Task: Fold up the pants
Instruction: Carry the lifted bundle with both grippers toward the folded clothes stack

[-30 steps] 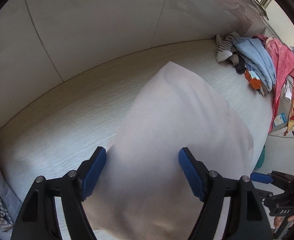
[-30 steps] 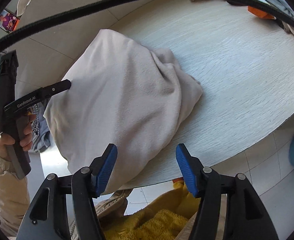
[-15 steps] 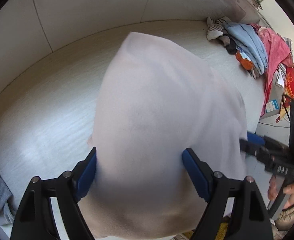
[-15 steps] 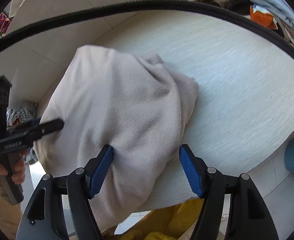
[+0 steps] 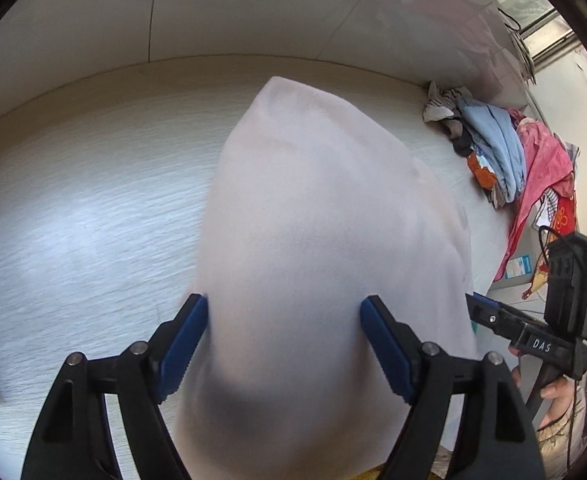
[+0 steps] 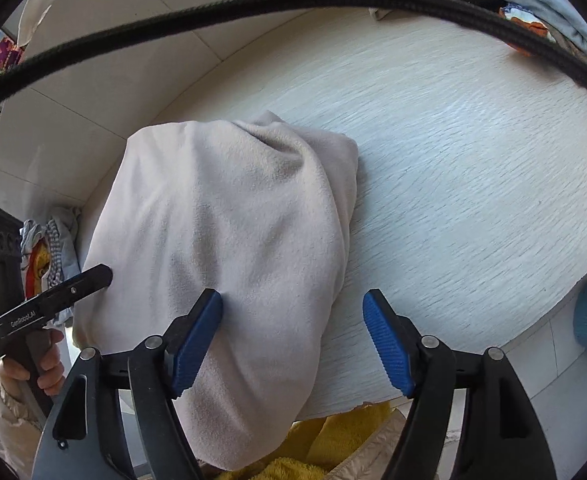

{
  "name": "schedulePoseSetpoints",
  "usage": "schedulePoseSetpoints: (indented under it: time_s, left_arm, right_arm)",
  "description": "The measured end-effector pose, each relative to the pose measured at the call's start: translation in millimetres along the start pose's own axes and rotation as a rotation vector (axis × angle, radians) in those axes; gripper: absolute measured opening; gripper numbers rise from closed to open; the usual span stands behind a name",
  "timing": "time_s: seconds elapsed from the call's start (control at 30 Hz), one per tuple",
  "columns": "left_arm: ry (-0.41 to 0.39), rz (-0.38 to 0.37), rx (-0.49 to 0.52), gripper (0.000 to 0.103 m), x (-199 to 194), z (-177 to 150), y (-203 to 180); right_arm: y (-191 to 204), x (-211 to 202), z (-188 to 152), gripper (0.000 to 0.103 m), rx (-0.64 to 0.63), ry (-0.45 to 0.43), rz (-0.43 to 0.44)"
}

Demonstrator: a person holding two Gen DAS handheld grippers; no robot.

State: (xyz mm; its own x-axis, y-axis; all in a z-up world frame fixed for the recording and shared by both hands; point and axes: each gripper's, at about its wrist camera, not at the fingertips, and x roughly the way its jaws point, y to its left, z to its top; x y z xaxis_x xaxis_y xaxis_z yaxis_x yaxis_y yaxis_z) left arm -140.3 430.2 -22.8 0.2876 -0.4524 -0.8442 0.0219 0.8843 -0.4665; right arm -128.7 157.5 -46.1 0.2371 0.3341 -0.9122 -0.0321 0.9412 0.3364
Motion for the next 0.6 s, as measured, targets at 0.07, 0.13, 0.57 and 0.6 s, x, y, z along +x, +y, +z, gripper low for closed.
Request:
schedulePoseSetpoints:
  time_s: [0.07,0.13,0.57,0.6]
  left_arm:
    - [0.006,-0.004,-0.027,0.085,8,0,0]
    - [-0.016,0.010,-0.029,0.086,9,-2,-3]
    - [-0.235,0.075,-0.203,0.033,-70,-56,26]
    - [-0.257,0.087,-0.220,0.033,-82,-62,31]
  right_arm:
    - [-8,9,1,0.078,0.045,0.030,0.050]
    - [-7,12,5,0.075,0.047,0.038,0.108]
    - [94,8,16,0.034,-0.292,0.043,0.302]
    - [108,8,14,0.034,-0.324,0.047,0.323]
